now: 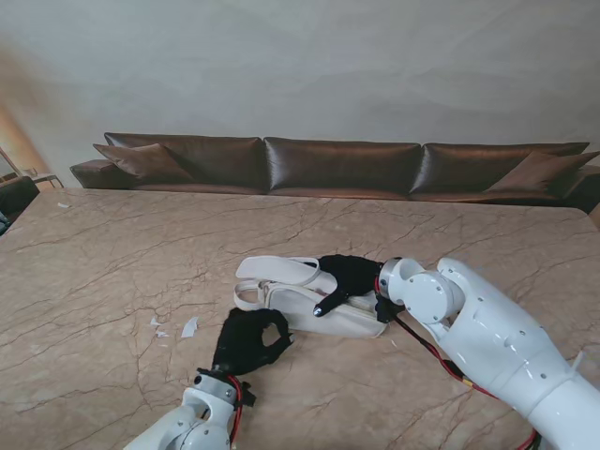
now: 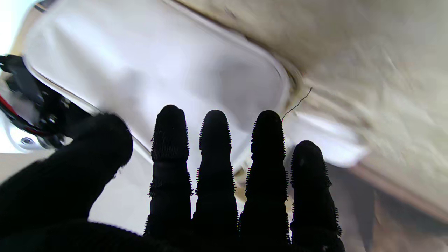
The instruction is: Pack the cosmetics bag
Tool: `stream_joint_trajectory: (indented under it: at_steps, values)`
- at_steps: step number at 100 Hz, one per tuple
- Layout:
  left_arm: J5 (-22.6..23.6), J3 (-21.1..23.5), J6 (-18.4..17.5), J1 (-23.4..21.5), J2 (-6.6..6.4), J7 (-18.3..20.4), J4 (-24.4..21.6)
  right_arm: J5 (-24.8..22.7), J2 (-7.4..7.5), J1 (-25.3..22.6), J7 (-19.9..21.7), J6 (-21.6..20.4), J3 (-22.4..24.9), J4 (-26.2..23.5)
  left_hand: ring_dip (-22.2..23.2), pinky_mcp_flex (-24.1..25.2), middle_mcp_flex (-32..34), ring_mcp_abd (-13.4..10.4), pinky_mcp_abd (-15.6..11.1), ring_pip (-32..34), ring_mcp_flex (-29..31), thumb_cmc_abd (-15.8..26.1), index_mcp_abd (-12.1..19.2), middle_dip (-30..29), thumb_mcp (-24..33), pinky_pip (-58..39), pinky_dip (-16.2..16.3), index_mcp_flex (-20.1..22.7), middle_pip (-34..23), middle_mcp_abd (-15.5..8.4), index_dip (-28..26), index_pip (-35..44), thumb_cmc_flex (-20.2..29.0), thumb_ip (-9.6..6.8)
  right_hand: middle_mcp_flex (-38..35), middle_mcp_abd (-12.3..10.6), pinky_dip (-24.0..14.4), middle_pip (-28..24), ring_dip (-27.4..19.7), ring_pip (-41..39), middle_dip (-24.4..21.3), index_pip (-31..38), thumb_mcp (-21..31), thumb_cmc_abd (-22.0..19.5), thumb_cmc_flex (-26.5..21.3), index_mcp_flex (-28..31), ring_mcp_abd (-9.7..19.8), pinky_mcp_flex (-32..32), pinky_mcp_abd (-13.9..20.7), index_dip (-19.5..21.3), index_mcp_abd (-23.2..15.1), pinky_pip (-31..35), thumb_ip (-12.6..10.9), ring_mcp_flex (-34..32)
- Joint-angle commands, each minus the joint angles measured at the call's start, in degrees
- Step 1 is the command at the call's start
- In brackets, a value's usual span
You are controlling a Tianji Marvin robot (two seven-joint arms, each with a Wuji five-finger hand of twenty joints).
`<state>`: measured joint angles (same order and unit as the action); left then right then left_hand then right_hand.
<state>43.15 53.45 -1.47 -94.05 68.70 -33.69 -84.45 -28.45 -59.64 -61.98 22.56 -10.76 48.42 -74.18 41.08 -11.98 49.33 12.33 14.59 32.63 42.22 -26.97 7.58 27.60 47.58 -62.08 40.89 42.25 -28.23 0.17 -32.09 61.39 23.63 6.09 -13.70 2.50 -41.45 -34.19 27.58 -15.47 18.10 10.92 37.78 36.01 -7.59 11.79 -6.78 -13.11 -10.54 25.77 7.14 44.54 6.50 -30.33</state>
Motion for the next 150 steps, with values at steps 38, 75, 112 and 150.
stream_joint_trajectory:
  at_steps: [38, 75, 112, 150]
  values:
    - [11.50, 2.50, 9.72, 2.32, -3.07, 4.06, -6.21, -3.39, -1.48, 0.13, -5.94, 0.35, -3.11, 2.70, -12.78, 16.96, -40.89, -4.51, -9.74, -25.10, -39.71, -8.89, -17.13, -10.31, 5.18, 47.06, -6.34, -32.65, 22.37, 2.63, 20.12, -45.90, -4.29, 1.19, -3.07, -1.61, -1.55, -1.78, 0.80, -1.06, 0.31, 2.23, 5.74, 0.16, 5.31, 2.94, 1.74, 0.14, 0.62, -0.63, -2.55, 1.93, 0.75, -0.76]
    - [17.23, -2.49, 10.56, 9.55, -4.88, 12.51, -7.32, -4.92, -1.95, 0.85, -8.75, -0.89, -4.81, 3.95, -28.26, 14.89, -43.69, -7.01, -9.96, -32.71, -40.65, -10.19, -18.15, -18.56, 3.05, 59.99, -20.38, -34.56, 28.97, 5.21, 24.38, -62.74, -7.89, 1.85, -5.75, -2.25, -1.94, -1.38, 0.85, -1.47, 0.04, 5.19, 6.00, 0.24, 5.21, 5.14, 2.11, -0.24, 0.12, -0.64, -4.42, 2.42, 0.54, -2.30]
    - [17.82, -7.72, 8.22, 17.88, -6.66, 28.63, -7.73, -5.49, -2.16, 1.05, -10.28, -2.79, -5.38, 4.52, -25.38, 14.72, -43.89, -4.22, -7.54, -30.72, -40.87, -10.57, -19.70, -18.16, 1.94, 61.54, -27.46, -34.57, 28.75, 9.01, 24.60, -62.99, -9.56, 2.02, -7.19, -2.70, -2.20, -1.01, 0.85, -1.50, 0.05, 7.34, 6.02, 0.20, 4.57, 5.62, 2.51, -0.34, -0.05, -1.30, -5.58, 2.49, 0.31, -3.05]
    - [15.01, -13.83, 11.86, 24.83, -6.16, 32.22, -2.33, -5.89, -2.14, -0.22, -11.51, -4.59, -3.92, 4.20, -19.19, 15.76, -40.12, -2.90, -6.75, -20.39, -27.75, -10.41, -21.16, -16.81, 2.31, 57.00, -20.87, -34.52, 21.76, 7.92, 24.17, -62.44, -9.41, 2.04, -8.87, -3.30, -2.46, -1.05, 0.87, -1.56, 0.23, 9.32, 4.73, -0.14, 2.18, 6.20, 2.90, -0.66, -0.43, -2.16, -7.00, 2.47, 0.15, -4.06]
